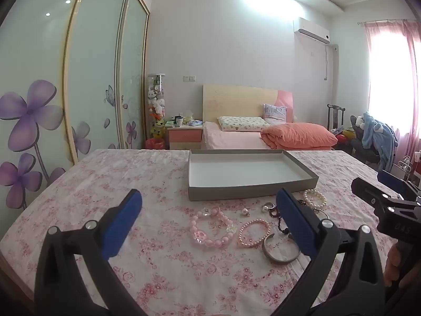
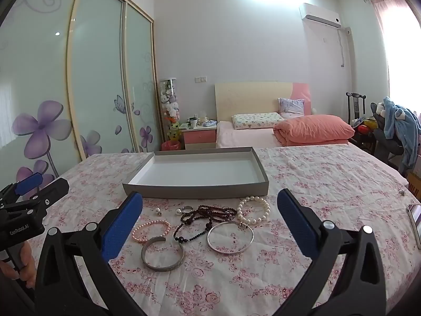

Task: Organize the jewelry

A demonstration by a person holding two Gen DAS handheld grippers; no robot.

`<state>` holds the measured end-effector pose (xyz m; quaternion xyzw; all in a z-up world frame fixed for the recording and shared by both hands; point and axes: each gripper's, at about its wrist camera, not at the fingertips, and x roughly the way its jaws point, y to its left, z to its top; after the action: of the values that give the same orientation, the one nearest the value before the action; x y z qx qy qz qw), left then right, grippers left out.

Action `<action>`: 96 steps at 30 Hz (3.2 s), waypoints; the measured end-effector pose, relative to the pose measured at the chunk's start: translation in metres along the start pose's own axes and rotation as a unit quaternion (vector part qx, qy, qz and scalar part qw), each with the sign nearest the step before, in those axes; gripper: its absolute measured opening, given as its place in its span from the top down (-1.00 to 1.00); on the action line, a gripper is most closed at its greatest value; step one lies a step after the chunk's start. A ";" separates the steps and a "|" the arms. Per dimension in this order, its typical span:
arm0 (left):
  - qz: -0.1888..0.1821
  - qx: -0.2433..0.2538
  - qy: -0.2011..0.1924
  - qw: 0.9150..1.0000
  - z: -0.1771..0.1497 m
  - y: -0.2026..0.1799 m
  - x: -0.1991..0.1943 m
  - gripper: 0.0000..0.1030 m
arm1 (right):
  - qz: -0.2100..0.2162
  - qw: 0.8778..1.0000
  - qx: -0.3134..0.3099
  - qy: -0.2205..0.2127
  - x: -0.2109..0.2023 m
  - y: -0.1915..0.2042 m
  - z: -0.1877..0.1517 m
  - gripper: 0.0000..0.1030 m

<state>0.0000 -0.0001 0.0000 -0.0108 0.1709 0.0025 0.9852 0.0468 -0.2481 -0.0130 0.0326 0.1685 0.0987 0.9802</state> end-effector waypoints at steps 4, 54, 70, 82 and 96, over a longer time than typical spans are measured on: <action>-0.001 0.000 0.003 1.000 0.000 -0.001 0.001 -0.92 | 0.000 1.000 0.001 0.003 0.001 0.000 -0.001 -0.97; -0.002 -0.002 0.006 1.000 -0.001 0.001 -0.001 -0.92 | 0.000 1.000 0.002 0.005 0.002 -0.004 -0.002 -0.97; -0.002 -0.002 0.007 1.000 -0.001 0.001 -0.001 -0.92 | 0.000 1.000 0.003 0.006 0.005 -0.004 -0.005 -0.97; -0.002 -0.002 0.007 1.000 -0.001 0.001 -0.001 -0.92 | 0.000 1.000 0.003 0.007 0.006 -0.005 -0.005 -0.97; 0.000 -0.001 0.011 1.000 -0.005 -0.001 0.005 -0.92 | 0.000 1.000 0.004 0.011 0.009 -0.007 -0.006 -0.97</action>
<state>0.0031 -0.0015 -0.0062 -0.0122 0.1818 0.0027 0.9833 0.0549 -0.2527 -0.0220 0.0353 0.1799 0.0979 0.9782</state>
